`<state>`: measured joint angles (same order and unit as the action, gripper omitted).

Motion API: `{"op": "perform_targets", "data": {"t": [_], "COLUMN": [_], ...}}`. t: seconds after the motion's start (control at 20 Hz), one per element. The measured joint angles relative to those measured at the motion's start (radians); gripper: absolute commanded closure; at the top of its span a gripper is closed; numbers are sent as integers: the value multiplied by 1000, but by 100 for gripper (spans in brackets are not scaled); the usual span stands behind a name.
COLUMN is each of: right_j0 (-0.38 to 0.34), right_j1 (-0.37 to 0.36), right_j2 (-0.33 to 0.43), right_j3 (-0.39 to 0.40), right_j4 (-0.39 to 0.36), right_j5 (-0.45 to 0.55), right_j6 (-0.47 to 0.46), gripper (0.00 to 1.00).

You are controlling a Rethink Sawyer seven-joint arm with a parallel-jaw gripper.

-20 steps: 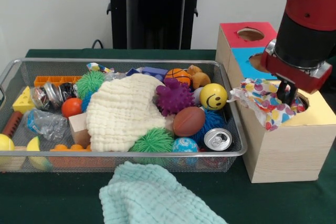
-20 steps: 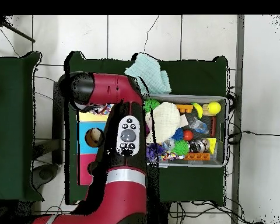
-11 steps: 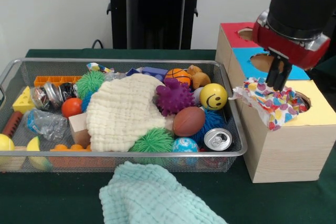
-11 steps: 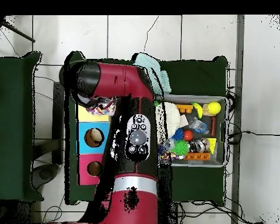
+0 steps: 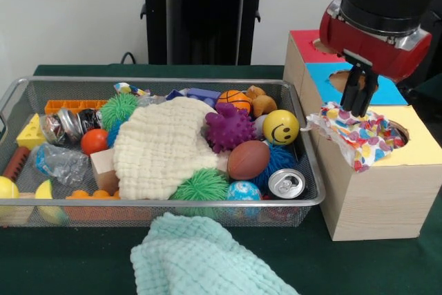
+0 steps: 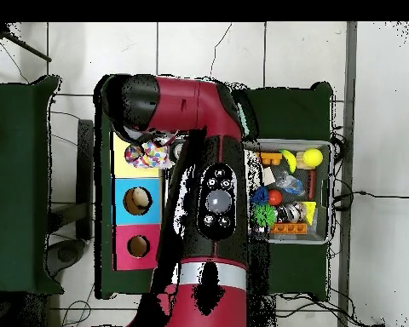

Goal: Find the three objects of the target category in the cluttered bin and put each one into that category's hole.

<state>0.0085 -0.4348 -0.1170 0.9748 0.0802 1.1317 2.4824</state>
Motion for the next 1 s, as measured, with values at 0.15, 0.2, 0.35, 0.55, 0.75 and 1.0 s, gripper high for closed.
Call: {"op": "perform_targets", "data": {"t": [0.15, 0.2, 0.35, 0.55, 0.75, 1.0], "right_j0": [0, 0, 0, 0, 0, -2], "right_j1": [8, 11, 20, 31, 40, 51], "right_j2": [2, 2, 4, 5, 7, 10], "right_j3": [-22, -28, -42, -47, -47, -47], "right_j4": [-7, -8, -9, -11, -13, -15], "right_j5": [0, 0, 0, 0, -1, -21], "right_j6": [0, 0, 0, 0, 0, 0], "gripper": [100, 100, 100, 100, 100, 100]}}
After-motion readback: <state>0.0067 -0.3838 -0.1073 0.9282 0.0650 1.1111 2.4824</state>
